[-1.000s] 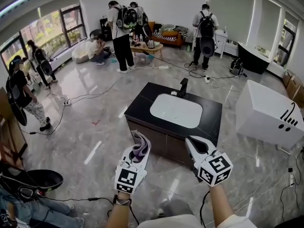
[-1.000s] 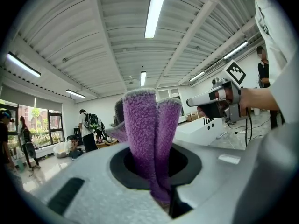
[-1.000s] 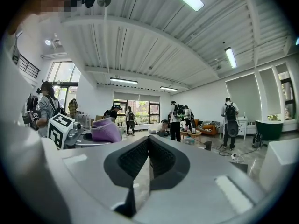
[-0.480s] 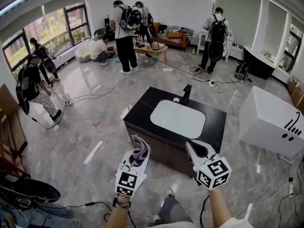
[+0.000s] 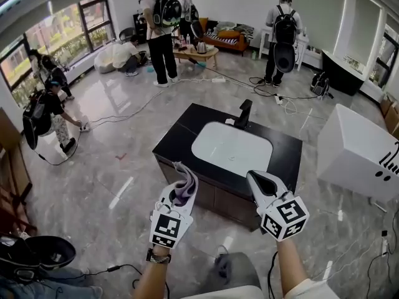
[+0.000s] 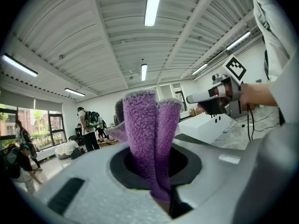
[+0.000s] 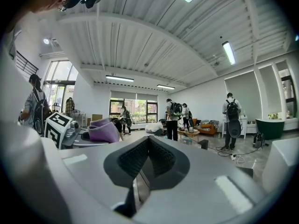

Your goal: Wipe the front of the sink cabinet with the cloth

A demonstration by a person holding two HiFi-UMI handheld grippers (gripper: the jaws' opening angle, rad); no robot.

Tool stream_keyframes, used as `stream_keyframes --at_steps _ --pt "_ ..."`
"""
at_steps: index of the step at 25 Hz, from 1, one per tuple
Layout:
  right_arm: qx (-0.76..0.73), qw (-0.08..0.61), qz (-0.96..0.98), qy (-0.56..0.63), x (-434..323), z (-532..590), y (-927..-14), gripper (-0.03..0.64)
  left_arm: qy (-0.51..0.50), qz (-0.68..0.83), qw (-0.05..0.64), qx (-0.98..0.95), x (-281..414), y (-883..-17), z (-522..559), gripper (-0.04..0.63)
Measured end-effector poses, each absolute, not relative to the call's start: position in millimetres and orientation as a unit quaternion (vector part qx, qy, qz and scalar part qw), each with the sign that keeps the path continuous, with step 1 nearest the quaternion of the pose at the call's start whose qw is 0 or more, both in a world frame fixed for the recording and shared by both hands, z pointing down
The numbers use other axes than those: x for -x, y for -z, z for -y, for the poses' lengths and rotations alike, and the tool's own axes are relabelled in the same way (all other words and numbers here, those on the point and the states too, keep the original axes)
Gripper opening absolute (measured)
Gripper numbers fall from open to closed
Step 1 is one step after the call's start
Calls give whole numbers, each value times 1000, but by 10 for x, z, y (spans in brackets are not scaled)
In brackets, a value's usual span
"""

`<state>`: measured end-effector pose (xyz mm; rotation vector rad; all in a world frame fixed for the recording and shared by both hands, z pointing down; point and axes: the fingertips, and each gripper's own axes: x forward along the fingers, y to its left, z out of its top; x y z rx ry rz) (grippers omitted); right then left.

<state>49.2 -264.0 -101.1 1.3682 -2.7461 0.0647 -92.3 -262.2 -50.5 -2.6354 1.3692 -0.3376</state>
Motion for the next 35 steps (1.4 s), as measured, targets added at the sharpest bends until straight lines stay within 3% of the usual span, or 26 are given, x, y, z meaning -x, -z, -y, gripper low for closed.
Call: stream_keyframes --at_steps 12,27,35 --pt "-462 79 882 -47 -552 3174 -656 6 113 -450 70 883 887 -951 3150 46" --pt "-472 12 880 -55 -546 3235 -2325 6 82 -426 85 897 638 -2965 3575 46" --pt "-491 17 871 -26 -615 3131 -3054 6 76 -409 89 905 537 -3765 3588 46"
